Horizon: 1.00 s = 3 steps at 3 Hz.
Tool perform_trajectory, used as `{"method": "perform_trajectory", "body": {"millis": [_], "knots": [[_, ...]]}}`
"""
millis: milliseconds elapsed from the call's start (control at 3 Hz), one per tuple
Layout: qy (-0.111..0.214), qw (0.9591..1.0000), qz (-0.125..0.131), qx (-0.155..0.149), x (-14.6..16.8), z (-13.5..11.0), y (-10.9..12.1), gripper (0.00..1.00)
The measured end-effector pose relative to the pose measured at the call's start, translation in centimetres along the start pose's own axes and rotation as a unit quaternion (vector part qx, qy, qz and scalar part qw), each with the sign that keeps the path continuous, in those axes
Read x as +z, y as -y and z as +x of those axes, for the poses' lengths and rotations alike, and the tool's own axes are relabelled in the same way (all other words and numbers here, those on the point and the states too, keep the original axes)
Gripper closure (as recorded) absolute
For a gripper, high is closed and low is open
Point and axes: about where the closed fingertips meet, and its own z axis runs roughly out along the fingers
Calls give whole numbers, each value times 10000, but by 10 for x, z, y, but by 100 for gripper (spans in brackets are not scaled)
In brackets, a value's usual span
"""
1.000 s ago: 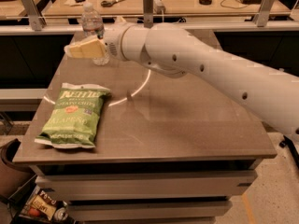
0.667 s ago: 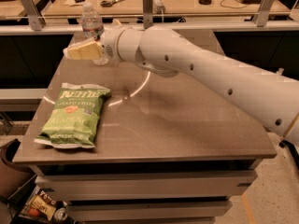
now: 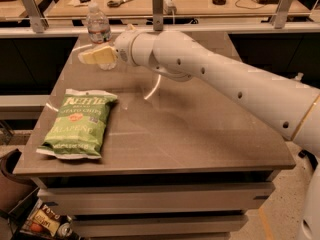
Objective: Knock water bottle over
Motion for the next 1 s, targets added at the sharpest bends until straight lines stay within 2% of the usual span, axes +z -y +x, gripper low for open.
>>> {"method": "perform_trajectory", "body": {"millis": [333, 1000], "knots": [[0, 10000, 47, 42, 3, 4, 11, 0], [169, 9998, 63, 74, 13, -5, 21, 0]]}}
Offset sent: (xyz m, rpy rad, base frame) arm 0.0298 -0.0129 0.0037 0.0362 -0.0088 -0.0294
